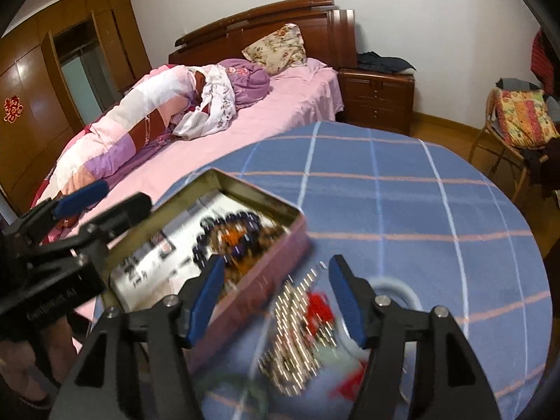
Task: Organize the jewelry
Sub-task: 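Open the right tool over the tin while the left tool releases its purple bracelet, then grasp the silver wristwatch with the right tool while the left tool grasps the green jade bangle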
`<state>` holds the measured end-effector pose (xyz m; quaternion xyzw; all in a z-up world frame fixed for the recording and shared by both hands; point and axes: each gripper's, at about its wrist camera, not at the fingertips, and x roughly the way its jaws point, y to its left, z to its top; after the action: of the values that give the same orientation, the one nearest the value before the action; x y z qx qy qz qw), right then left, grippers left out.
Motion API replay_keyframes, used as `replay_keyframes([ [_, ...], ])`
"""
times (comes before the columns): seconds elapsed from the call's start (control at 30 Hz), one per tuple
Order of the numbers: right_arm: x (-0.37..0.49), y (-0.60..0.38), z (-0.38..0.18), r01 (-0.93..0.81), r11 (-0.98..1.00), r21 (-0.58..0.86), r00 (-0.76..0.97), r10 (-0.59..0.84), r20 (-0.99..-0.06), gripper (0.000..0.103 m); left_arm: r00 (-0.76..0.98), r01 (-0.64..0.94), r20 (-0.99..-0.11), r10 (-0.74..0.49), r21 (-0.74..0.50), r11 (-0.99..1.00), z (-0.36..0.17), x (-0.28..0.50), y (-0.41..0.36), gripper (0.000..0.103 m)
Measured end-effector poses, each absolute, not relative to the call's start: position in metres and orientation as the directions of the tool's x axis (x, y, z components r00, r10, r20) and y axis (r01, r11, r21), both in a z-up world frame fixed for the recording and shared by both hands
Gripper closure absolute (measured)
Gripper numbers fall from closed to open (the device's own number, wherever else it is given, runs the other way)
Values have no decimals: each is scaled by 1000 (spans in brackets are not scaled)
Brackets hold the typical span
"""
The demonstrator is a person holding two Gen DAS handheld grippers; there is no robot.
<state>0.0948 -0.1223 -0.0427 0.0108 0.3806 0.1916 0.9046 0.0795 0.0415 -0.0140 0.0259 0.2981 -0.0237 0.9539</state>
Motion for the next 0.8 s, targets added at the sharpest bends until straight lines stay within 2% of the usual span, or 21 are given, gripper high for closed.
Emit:
replay_keyframes([
  [0.47,17,-192,-60,-212,965,154,636,256,-728,37,802,198,-576,-159,6,980,-31,0,-11,29],
  [0.8,6,-182,-74,-240,960,145,614,266,-743,38,742,283,-635,-215,6,959,-59,-14,-44,29],
])
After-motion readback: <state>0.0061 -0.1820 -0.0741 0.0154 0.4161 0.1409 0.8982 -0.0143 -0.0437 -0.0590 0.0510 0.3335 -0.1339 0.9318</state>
